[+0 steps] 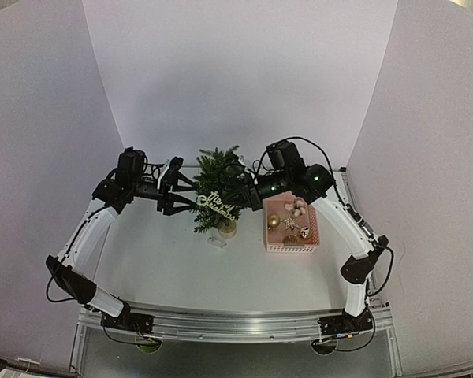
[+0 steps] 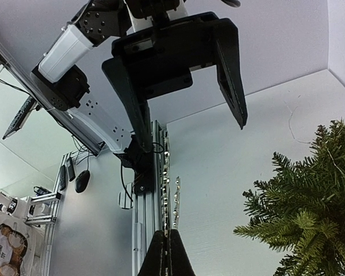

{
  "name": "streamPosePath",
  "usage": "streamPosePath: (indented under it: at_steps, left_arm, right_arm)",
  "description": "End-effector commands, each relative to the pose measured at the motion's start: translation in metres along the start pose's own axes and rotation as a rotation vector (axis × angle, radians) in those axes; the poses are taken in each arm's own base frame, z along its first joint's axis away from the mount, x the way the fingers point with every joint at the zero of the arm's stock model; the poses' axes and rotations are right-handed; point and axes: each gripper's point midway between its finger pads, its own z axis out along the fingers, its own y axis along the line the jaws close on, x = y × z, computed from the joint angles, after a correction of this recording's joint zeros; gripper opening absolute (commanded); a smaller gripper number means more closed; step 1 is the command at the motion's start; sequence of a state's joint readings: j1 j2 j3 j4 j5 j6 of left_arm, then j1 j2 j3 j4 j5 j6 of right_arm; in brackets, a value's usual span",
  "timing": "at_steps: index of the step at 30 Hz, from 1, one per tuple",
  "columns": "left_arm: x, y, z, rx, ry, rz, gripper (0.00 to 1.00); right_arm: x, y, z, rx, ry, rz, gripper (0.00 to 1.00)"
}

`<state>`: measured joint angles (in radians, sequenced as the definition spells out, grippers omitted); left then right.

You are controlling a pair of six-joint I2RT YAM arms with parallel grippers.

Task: Decorate the small christmas tree

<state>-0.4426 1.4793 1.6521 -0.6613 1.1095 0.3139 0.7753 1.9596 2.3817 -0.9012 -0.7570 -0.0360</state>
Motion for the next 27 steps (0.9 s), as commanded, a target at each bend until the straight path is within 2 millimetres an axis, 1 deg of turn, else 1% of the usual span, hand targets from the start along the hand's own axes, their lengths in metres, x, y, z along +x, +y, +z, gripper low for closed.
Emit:
streamPosePath:
  at_steps: [1, 2, 6, 8, 10, 11, 15, 19, 24, 27]
  left_arm:
    - [-0.014, -0.017, 0.001, 0.071, -0.007, 0.048, 0.72]
    - [-0.014, -0.017, 0.002, 0.076, -0.006, 0.048, 0.71]
    - [-0.013, -0.014, 0.006, 0.073, 0.004, 0.054, 0.56]
    - [-0.011, -0.012, 0.007, 0.076, 0.009, 0.049, 0.45]
    - [-0.010, -0.012, 0.008, 0.076, 0.014, 0.045, 0.36]
    - [-0.010, -0.012, 0.008, 0.075, 0.017, 0.044, 0.35]
    - [-0.005, -0.014, 0.008, 0.083, 0.035, 0.037, 0.37]
    - [-0.002, -0.014, 0.008, 0.086, 0.047, 0.033, 0.37]
    - [-0.005, -0.013, 0.008, 0.088, 0.038, 0.042, 0.23]
    - [-0.006, -0.013, 0.009, 0.093, 0.033, 0.042, 0.13]
  right_arm:
    - [0.002, -0.002, 0.009, -0.031, 0.008, -0.001, 0.00]
    - [0.002, -0.002, 0.010, -0.032, 0.008, -0.001, 0.00]
    - [0.000, -0.003, 0.012, -0.041, 0.006, -0.007, 0.00]
    - [0.000, -0.003, 0.012, -0.039, 0.004, -0.014, 0.00]
    - [-0.001, -0.003, 0.011, -0.036, 0.002, -0.023, 0.00]
    - [-0.001, -0.003, 0.012, -0.036, 0.003, -0.027, 0.00]
    - [-0.002, -0.003, 0.010, -0.030, -0.001, -0.047, 0.00]
    - [-0.003, -0.004, 0.010, -0.026, -0.004, -0.064, 0.00]
    - [-0.003, -0.004, 0.011, -0.030, -0.002, -0.063, 0.00]
    - [-0.002, -0.005, 0.011, -0.029, -0.001, -0.063, 0.00]
